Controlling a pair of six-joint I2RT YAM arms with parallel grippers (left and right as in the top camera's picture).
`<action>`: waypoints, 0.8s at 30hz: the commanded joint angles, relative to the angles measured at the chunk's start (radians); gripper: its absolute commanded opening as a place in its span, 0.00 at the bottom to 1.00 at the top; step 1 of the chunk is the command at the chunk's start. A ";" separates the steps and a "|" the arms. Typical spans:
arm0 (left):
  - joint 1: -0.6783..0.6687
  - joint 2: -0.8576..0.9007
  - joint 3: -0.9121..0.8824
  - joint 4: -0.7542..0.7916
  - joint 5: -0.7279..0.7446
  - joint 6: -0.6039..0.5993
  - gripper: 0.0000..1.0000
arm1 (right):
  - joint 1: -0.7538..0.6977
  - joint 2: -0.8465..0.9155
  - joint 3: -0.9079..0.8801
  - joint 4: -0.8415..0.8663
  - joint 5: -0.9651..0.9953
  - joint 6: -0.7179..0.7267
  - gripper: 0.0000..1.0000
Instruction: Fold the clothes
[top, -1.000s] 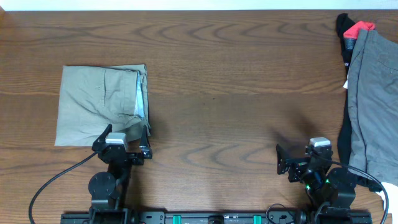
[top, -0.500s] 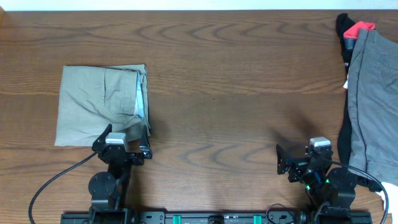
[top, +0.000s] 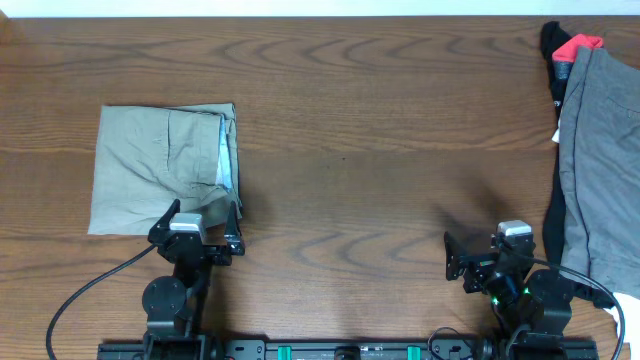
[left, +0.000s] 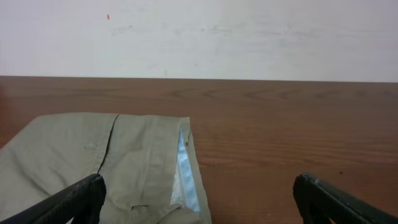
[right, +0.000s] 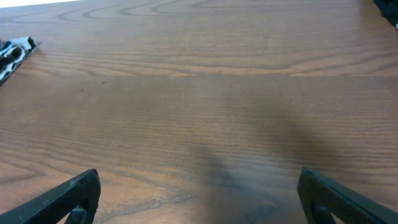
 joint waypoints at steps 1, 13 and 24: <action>-0.004 0.004 -0.011 -0.044 0.014 0.014 0.98 | -0.005 -0.005 -0.003 0.000 -0.006 0.010 0.99; -0.004 0.004 -0.011 -0.043 0.014 0.014 0.98 | -0.005 -0.005 -0.003 0.000 0.086 -0.017 0.99; -0.004 0.004 -0.011 -0.044 0.015 0.013 0.98 | -0.005 -0.005 -0.003 0.002 -0.011 0.047 0.99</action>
